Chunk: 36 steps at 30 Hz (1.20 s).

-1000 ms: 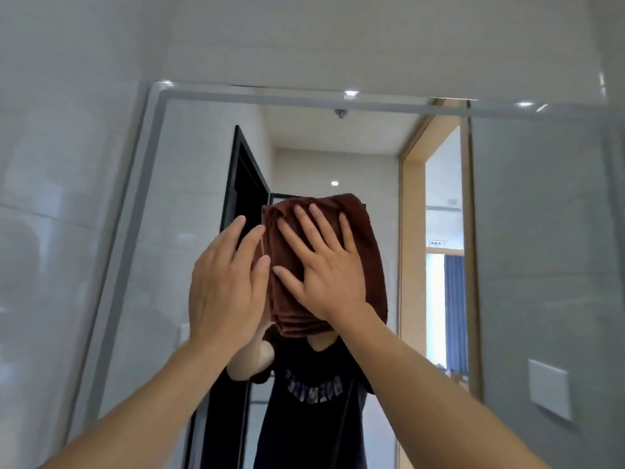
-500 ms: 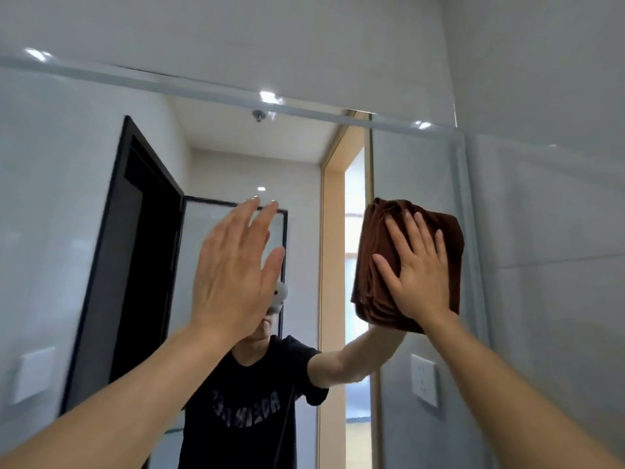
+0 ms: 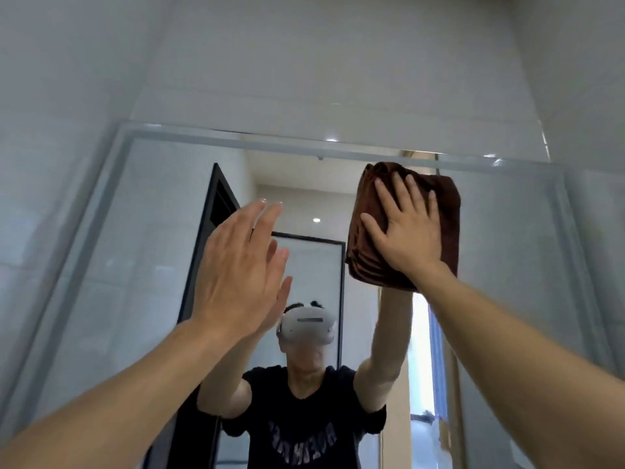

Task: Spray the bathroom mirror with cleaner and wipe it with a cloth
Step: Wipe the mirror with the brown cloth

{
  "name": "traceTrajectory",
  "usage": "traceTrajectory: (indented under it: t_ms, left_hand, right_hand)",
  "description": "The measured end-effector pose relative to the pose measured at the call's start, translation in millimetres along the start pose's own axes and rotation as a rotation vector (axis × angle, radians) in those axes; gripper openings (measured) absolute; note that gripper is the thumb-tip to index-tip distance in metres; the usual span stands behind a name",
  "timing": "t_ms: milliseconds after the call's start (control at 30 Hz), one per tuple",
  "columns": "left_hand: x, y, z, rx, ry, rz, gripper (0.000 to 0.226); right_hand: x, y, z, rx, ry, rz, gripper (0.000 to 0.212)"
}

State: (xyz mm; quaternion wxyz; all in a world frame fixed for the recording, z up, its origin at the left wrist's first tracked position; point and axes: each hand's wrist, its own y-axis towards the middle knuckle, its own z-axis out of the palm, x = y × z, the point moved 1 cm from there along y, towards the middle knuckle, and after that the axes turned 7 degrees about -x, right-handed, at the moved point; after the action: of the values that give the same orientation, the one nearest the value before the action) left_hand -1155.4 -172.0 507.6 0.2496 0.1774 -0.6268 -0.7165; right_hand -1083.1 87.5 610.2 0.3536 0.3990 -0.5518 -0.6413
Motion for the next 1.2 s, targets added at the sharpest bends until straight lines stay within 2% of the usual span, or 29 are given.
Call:
traceTrajectory:
  t_ms: [200, 367, 533, 667, 733, 867, 1067, 1200]
  left_hand:
    - [50, 0, -52, -0.009, 0.081, -0.048, 0.056]
    - [99, -13, -86, -0.026, 0.148, -0.128, 0.050]
    - [117, -20, -91, 0.027, 0.156, -0.187, 0.053]
    - [117, -23, -79, 0.101, 0.133, -0.209, 0.053]
    - [111, -21, -71, 0.128, 0.138, -0.165, 0.048]
    - [86, -8, -57, 0.236, 0.118, 0.037, 0.041]
    - [64, -1, -34, 0.453, 0.104, 0.218, 0.030]
    - [68, 3, -34, 0.628, 0.205, 0.371, 0.026]
  right_hand:
    - [124, 37, 19, 0.020, 0.067, -0.204, 0.070]
    - [211, 10, 26, 0.044, 0.123, -0.290, 0.071]
    - [259, -51, 24, 0.035, 0.191, -0.288, 0.070]
    - [272, -96, 20, 0.045, 0.266, -0.366, 0.069]
    - [273, -113, 18, 0.057, 0.288, -0.433, 0.070]
    - [267, -141, 14, 0.075, 0.309, -0.559, 0.065]
    - [254, -170, 11, 0.131, 0.342, -0.697, 0.062]
    - [249, -178, 11, 0.154, 0.328, -0.769, 0.068]
